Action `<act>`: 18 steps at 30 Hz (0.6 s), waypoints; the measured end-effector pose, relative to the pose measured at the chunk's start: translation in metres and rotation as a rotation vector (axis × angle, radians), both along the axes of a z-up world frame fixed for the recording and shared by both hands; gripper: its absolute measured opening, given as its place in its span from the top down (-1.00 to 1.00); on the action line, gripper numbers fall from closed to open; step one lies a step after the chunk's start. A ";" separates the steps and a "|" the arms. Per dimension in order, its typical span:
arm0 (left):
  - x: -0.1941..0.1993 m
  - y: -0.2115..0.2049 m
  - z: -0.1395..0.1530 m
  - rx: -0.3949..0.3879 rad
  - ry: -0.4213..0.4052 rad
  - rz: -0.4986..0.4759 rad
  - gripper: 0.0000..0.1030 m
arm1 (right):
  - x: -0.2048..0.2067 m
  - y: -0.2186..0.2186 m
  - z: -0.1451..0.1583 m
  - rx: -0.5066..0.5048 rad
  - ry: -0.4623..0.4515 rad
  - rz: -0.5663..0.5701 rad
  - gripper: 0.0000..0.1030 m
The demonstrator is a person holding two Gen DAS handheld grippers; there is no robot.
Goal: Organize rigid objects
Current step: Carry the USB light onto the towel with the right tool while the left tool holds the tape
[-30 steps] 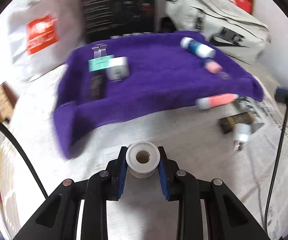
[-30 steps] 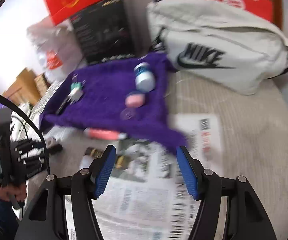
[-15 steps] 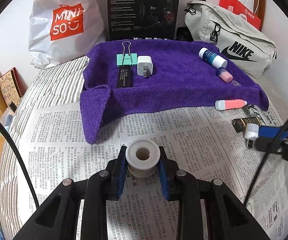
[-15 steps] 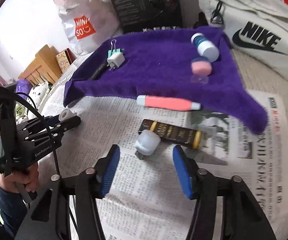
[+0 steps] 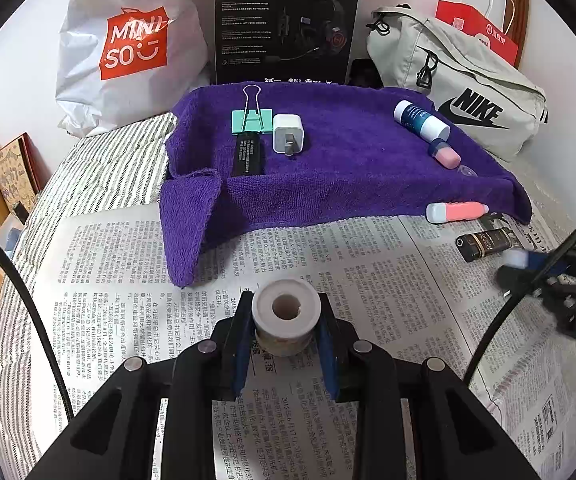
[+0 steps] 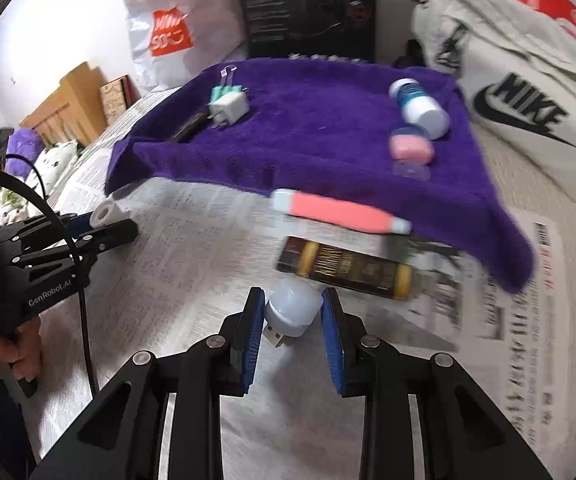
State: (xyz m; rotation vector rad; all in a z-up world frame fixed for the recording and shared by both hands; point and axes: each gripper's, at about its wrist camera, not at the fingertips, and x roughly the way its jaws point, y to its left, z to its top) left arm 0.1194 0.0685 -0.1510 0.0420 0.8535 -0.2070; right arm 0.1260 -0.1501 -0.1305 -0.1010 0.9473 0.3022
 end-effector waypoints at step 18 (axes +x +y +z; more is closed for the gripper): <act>0.000 -0.004 0.000 0.019 -0.002 0.004 0.47 | 0.000 -0.025 -0.013 -0.039 -0.045 -0.067 0.44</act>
